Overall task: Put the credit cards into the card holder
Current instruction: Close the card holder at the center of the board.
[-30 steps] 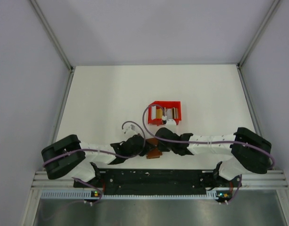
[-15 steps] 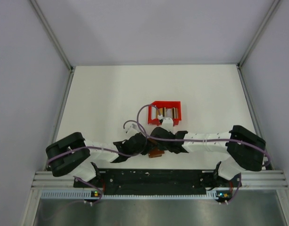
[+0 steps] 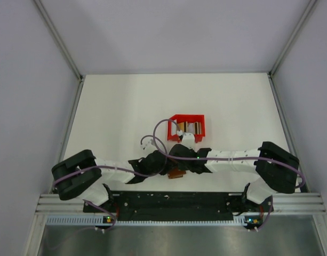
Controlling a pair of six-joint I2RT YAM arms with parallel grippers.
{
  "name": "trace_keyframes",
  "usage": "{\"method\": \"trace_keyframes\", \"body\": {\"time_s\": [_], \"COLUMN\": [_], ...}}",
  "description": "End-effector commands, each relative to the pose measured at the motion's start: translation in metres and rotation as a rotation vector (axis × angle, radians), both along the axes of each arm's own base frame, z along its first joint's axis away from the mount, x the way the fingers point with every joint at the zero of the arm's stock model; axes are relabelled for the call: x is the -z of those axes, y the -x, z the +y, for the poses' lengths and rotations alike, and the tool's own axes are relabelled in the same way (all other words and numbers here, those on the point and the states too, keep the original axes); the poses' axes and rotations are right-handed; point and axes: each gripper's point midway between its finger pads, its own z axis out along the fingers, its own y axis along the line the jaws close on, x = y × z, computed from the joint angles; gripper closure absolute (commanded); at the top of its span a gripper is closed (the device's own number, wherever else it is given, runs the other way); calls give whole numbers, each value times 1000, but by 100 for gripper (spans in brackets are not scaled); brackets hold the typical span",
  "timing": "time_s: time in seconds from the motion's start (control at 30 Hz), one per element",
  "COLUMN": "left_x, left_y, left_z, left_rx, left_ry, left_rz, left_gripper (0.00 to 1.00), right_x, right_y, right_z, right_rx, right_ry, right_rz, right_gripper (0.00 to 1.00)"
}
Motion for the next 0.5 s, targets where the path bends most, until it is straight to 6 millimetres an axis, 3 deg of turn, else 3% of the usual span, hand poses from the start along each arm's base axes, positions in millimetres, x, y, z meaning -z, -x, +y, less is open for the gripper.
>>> {"method": "trace_keyframes", "body": {"time_s": [0.0, 0.03, 0.13, 0.37, 0.47], "left_x": [105, 104, 100, 97, 98], "left_y": [87, 86, 83, 80, 79], "left_z": [137, 137, 140, 141, 139], "left_rx": [125, 120, 99, 76, 83], "left_ry": [-613, -609, -600, -588, -589], "left_rz": [313, 305, 283, 266, 266], "left_gripper": [87, 85, 62, 65, 74], "right_x": [30, 31, 31, 30, 28], "right_y": [19, 19, 20, 19, 19], "right_z": [-6, -7, -8, -8, -7], "right_rx": [-35, -35, -33, -29, -29], "right_ry": [68, 71, 69, 64, 57], "right_rz": [83, 85, 88, 84, 81], "right_gripper": [100, 100, 100, 100, 100]}}
